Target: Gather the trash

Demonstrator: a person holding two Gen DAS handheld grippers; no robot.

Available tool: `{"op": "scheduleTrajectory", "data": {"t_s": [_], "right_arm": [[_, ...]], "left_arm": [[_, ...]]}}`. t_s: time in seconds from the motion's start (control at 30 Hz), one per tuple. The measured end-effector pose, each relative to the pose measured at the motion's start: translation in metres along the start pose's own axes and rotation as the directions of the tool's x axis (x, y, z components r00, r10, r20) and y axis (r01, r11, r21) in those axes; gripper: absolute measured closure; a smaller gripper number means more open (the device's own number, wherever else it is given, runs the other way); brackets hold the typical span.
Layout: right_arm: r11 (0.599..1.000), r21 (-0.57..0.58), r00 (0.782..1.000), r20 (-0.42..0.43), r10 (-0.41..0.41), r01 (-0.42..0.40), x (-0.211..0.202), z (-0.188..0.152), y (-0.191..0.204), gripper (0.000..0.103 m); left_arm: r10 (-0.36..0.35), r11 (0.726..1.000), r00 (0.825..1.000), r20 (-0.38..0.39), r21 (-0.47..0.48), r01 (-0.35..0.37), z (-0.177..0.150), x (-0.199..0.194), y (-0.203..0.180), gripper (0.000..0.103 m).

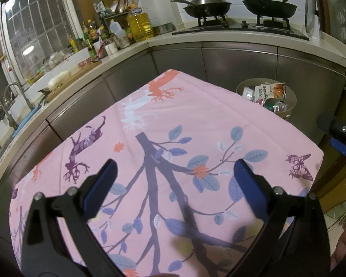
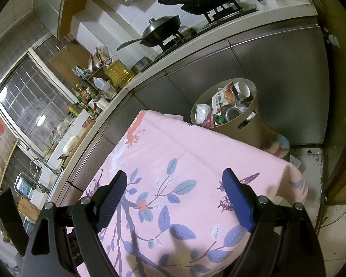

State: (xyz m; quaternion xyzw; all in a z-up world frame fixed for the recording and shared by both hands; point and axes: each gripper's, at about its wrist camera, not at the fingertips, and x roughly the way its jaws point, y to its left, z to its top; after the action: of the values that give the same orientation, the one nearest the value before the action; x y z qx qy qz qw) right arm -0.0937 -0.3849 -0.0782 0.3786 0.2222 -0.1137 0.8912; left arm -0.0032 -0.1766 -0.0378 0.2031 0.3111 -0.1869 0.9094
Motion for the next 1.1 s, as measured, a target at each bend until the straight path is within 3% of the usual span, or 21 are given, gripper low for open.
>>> {"op": "scheduleTrajectory", "data": {"t_s": [1.1], "right_arm": [[1.0, -0.001, 1.0, 0.0, -0.002, 0.002, -0.0009, -0.0029, 0.001, 0.021]], "left_arm": [[0.003, 1.0, 1.0, -0.001, 0.002, -0.003, 0.0011, -0.0001, -0.002, 0.006]]}}
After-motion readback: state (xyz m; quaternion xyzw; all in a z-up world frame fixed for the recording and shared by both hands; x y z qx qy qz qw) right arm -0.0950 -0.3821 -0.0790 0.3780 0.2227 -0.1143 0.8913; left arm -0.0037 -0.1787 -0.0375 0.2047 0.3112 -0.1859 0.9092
